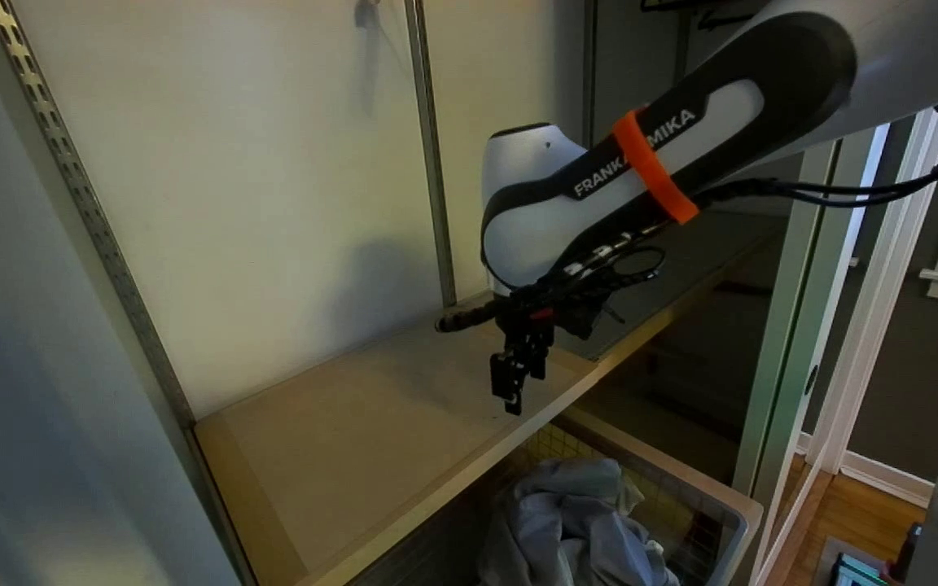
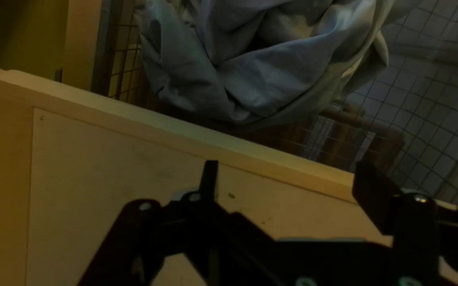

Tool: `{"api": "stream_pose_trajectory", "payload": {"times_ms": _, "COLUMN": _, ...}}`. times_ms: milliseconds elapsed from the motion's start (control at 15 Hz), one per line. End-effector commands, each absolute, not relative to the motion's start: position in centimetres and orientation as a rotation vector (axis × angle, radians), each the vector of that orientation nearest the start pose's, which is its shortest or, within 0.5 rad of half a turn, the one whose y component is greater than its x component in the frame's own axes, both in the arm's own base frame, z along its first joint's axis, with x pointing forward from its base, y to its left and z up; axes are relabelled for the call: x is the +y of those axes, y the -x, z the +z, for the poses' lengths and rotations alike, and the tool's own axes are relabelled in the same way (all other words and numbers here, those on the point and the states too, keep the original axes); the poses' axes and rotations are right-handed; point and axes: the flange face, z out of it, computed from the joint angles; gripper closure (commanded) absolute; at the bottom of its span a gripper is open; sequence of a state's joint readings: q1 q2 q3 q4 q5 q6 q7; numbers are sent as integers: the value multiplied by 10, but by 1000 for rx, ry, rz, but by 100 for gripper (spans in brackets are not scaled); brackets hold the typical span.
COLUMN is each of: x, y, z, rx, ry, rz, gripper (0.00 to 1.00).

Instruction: Fold the grey cloth and put it in the open drawer.

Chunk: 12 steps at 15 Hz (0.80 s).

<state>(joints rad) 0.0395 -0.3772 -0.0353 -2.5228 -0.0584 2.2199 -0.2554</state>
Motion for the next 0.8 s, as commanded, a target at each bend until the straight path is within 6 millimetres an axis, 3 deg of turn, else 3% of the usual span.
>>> {"api": "stream_pose_trajectory", "payload": {"times_ms": 0, "x": 3, "y": -411, "z": 457, "rx": -488, "ry": 3153, "rz": -128, "gripper": 0}}
{"api": "stream_pose_trajectory", "payload": {"times_ms": 333, "x": 7, "y": -401, "z": 511, "rx": -472, "ry": 3179, "rz": -206, "gripper": 0}}
{"api": "stream_pose_trajectory", "payload": {"times_ms": 400, "x": 4, "y": -410, "z": 496, "rx": -479, "ry": 3157, "rz": -192, "gripper": 0}}
{"api": "stream_pose_trajectory", "payload": {"times_ms": 533, "x": 4, "y": -408, "z": 504, "rx": -479, "ry": 3157, "rz": -217, "gripper": 0}}
{"api": "stream_pose_trajectory", "payload": {"times_ms": 733, "x": 4, "y": -410, "z": 499, "rx": -479, "ry": 3157, "rz": -197, "gripper": 0}}
